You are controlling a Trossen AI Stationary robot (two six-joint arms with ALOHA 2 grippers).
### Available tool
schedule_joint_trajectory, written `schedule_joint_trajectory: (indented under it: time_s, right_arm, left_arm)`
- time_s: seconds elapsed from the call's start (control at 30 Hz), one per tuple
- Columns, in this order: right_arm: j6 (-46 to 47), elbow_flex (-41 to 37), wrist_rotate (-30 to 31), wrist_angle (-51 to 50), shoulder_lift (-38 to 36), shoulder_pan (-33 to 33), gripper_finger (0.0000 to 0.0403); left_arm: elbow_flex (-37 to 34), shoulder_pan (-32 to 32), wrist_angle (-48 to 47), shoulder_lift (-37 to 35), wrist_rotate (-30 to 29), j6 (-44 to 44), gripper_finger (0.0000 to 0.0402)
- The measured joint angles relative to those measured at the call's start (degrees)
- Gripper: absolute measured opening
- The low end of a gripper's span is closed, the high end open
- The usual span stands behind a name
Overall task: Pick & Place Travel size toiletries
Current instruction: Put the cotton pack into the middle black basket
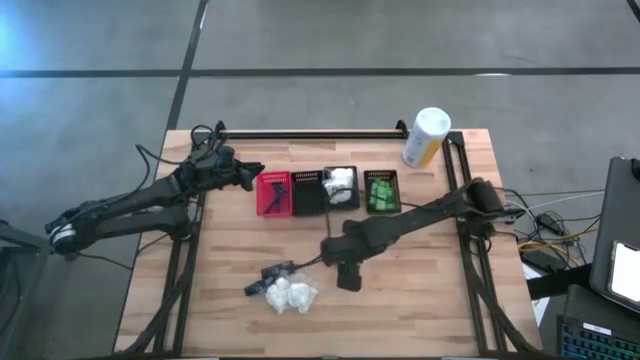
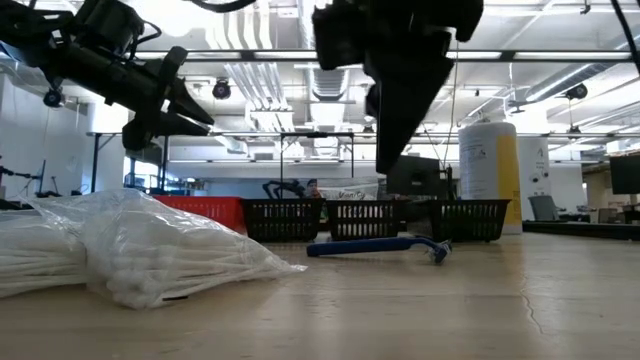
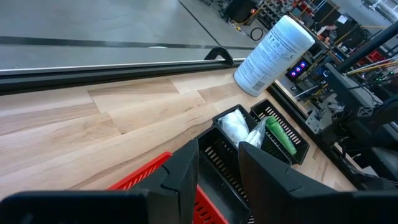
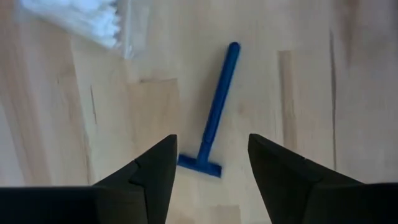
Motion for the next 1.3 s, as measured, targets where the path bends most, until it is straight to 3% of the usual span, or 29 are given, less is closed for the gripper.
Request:
schedule_joint_trajectory:
  time_s: [0.3,0.57,0.77,1.03,1.17,1.3]
  right_arm:
    - [17.7,-16.9,-0.2,22.0,-7.9,0.0,0.0213]
    - [38.7,-22.2,-7.8,38.4,-5.1,-0.2,0.0224]
    - [50.6,-22.8,-9.4,47.4,-1.4,0.1,0.0234]
    - [59.5,-14.4,-10.3,46.8,4.8,0.9,0.0251]
    - [62.6,-10.1,-10.0,40.7,6.4,1.1,0.026]
    - [62.8,-6.2,-5.6,36.7,7.1,1.3,0.027]
  left_arm:
    - [0.0,0.0,-0.1,0.0,0.0,0.0,0.012]
    - [0.0,0.0,-0.2,0.0,0.0,0.0,0.012]
    - [0.0,0.0,-0.6,0.0,0.0,0.0,0.012]
    - [0.0,0.0,-1.2,0.2,0.0,0.0,0.012]
    - [0.0,0.0,-1.3,0.3,0.0,0.0,0.012]
    - [0.0,0.0,-1.4,0.3,0.0,0.0,0.012]
